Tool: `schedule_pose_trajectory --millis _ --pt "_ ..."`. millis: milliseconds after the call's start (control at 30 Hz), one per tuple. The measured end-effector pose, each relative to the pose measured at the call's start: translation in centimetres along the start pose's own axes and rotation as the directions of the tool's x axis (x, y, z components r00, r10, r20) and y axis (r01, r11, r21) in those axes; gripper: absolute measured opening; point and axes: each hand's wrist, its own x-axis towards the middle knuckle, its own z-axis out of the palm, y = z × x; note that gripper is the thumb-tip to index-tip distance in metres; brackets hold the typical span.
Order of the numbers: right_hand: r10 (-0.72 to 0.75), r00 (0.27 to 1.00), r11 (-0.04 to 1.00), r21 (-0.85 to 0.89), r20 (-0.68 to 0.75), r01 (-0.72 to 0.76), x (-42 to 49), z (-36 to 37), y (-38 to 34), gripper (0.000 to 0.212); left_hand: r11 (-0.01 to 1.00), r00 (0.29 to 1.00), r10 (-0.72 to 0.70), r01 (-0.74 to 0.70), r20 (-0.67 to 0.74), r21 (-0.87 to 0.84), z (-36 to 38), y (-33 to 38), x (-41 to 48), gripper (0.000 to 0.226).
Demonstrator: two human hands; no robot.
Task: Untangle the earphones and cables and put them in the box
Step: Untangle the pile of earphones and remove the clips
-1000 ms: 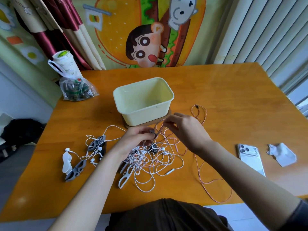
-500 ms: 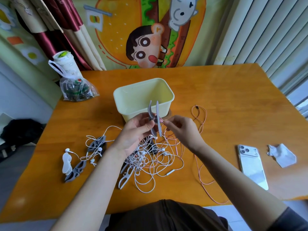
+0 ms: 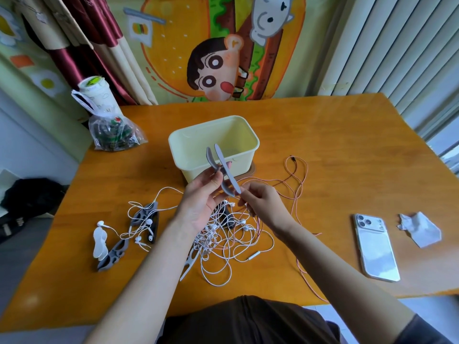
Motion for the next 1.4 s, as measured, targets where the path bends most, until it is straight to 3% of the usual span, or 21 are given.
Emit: schedule_pose_trajectory --millis 100,233,333,433,533,667,867,1067,1233,1400 --pt "-0.013 1.0 1.0 -0.007 0.003 0.013 -0.3 0.4 -0.2 0.023 1.0 0.999 -0.004 0.004 -0.031 0.028 -0.1 -0.3 0.1 0.043" --pt "-0.036 0.999 0.995 -0.096 0.009 0.037 -0.6 1.0 0.0 0.022 0.993 0.992 0.044 -0.03 -0.118 0.114 -0.3 -0.5 0.4 0.026" --pt "-0.069 0.997 0.99 -0.122 0.035 0.073 -1.2 1.5 -0.2 0.025 0.89 0.965 0.195 -0.099 -0.176 0.445 -1.0 -0.6 0.5 0.021" --pt "-0.13 0.991 0.957 -0.256 0.045 0.137 -1.1 0.6 -0.8 0.026 0.744 0.966 0.231 -0.1 -0.115 0.66 -1.9 -0.7 0.5 0.024" --pt "-0.204 0.976 0.867 -0.45 0.073 0.215 -0.7 -1.4 -1.7 0.027 0.712 0.983 0.17 -0.074 -0.069 0.698 -2.7 -0.4 0.4 0.026" --pt "-0.321 0.943 0.778 -0.542 0.09 0.317 0.0 -3.9 -3.4 0.02 0.662 0.994 0.11 -0.091 0.024 0.744 -3.2 0.2 0.1 0.029" --pt "-0.391 0.92 0.781 -0.529 0.0 0.332 0.9 -5.2 -4.1 0.016 0.647 0.982 0.01 -0.149 0.186 0.748 -2.3 0.6 -0.4 0.029" --pt "-0.296 0.955 0.901 -0.341 -0.031 0.268 1.3 -5.0 -3.0 0.016 0.823 0.966 0.1 -0.214 0.237 0.526 -1.3 0.8 -1.1 0.028" --pt "-0.161 0.986 0.978 -0.128 0.047 0.166 0.8 -3.5 -2.0 0.021 0.905 0.956 0.157 -0.24 0.248 0.352 -0.2 0.6 -0.8 0.029" --pt "-0.05 0.994 0.999 -0.001 0.095 0.05 -0.2 -1.6 -1.1 0.031 0.978 0.975 0.144 -0.166 0.167 0.127 0.1 0.4 -0.3 0.064"
